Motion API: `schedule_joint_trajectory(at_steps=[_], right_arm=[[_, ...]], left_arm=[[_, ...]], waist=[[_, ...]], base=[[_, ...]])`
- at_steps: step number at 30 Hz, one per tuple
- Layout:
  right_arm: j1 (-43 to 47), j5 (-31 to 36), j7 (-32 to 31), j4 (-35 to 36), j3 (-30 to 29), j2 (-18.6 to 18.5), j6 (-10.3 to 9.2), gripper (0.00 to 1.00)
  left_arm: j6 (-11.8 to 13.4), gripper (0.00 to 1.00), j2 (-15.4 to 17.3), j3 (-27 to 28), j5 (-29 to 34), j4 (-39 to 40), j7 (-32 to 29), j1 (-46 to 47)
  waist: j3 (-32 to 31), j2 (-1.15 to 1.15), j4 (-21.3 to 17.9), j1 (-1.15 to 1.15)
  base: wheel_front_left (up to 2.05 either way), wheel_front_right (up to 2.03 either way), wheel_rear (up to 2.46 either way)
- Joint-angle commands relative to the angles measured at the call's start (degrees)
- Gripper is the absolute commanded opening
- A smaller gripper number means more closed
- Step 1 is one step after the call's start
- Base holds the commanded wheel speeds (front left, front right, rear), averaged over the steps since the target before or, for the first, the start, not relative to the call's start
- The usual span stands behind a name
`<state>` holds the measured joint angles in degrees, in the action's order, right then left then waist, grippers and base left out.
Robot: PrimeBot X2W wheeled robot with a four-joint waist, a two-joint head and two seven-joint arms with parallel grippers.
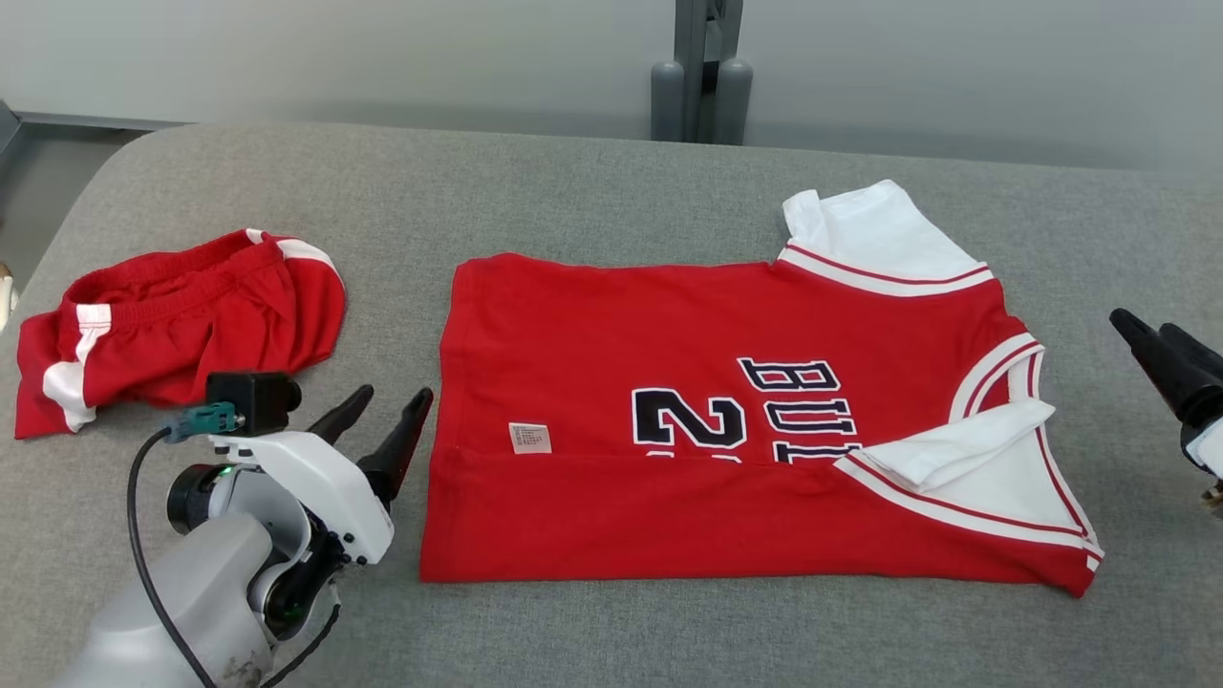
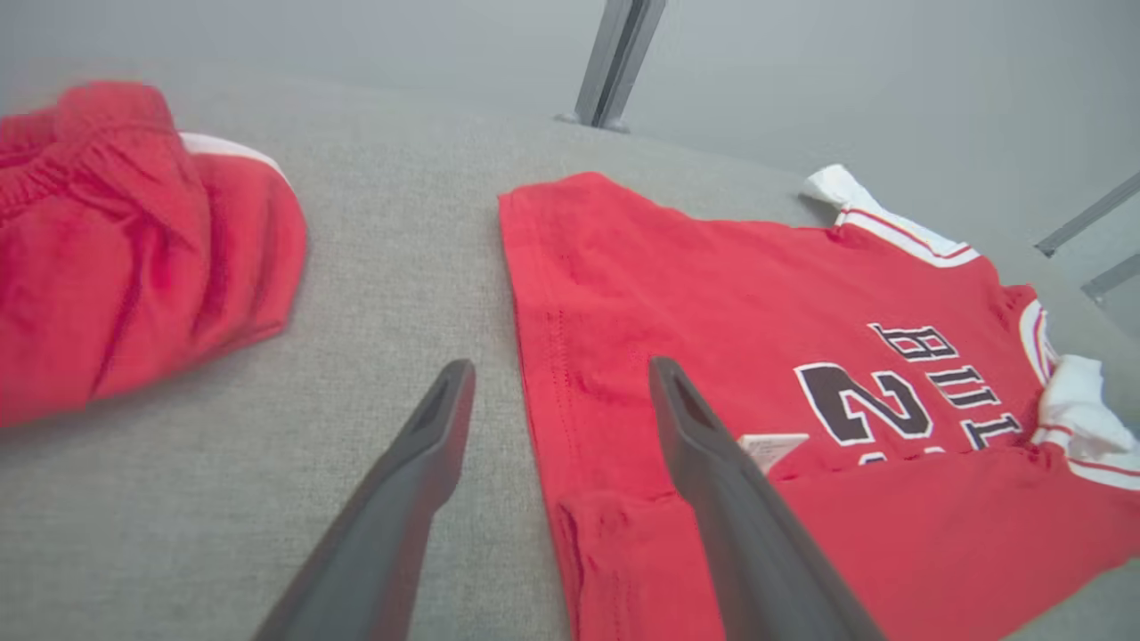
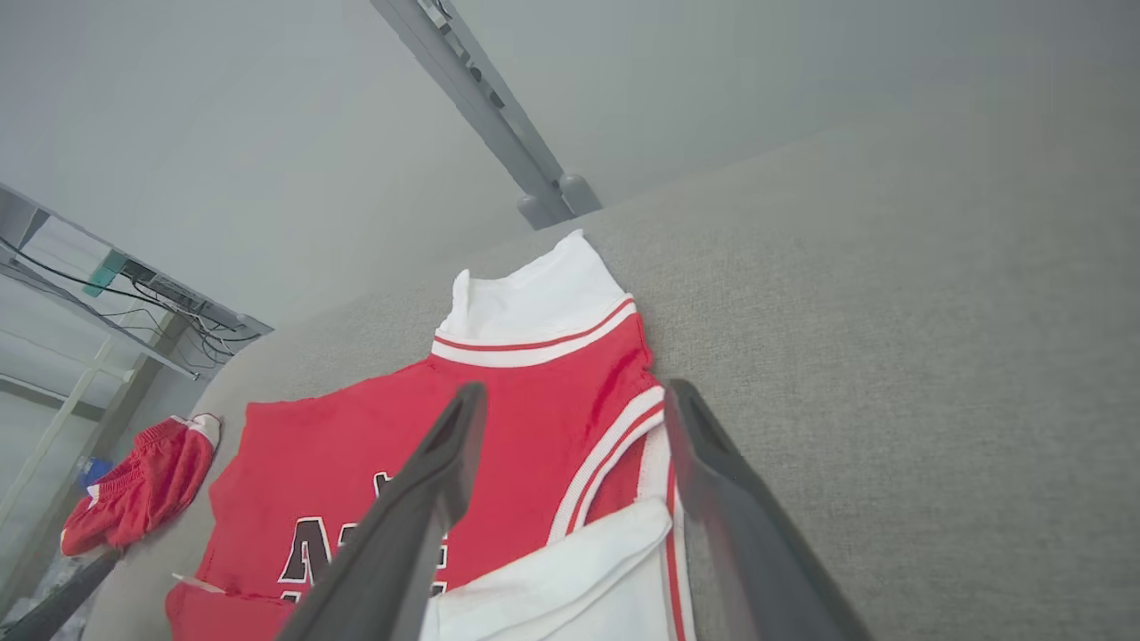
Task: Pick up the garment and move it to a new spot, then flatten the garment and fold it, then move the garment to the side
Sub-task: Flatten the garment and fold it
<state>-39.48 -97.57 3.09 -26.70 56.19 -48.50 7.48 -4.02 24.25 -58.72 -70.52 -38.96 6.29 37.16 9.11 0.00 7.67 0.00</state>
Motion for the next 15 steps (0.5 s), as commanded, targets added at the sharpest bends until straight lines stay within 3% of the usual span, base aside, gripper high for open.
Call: schedule_joint_trajectory(at_steps=[1, 5, 6, 12, 15], right_arm=[[0.96, 2.67, 2.83, 0.16, 0.43, -0.47, 0.03, 1.0], [2.88, 9.28, 10.99, -1.3, 0.04, 0.38, 0.03, 1.0], [4.75, 19.16, 12.17, -4.25, -5.53, 3.36, 0.03, 1.0], [14.22, 38.42, 12.09, -3.08, -24.71, 12.6, 0.03, 1.0], [20.65, 52.24, 12.08, -0.18, -35.15, 17.47, 0.02, 1.0]], left_arm=[[0.38, 1.0, -0.09, 0.69, 0.7, -0.08, 2.33, 0.92], [1.3, 1.0, -0.6, 2.03, 3.09, 0.3, 7.59, -0.38], [3.6, 1.0, -1.15, 4.57, 7.79, 1.3, 8.84, -1.99], [8.37, 1.0, -2.56, 16.33, 22.85, 8.3, 8.89, -9.36], [10.96, 1.0, -4.04, 21.04, 31.31, 11.61, 8.89, -13.94]], waist=[[-0.95, 0.0, -0.2, 0.0], [-2.89, 0.0, -0.6, 0.0], [-4.31, 0.0, -1.16, 0.0], [-6.42, 0.0, -1.7, 0.0], [-7.31, 0.0, -1.69, 0.0]], base=[[0.0, 0.0, 0.0], [0.0, 0.0, 0.0], [0.0, 0.0, 0.0], [0.0, 0.0, 0.0], [0.0, 0.0, 0.0]])
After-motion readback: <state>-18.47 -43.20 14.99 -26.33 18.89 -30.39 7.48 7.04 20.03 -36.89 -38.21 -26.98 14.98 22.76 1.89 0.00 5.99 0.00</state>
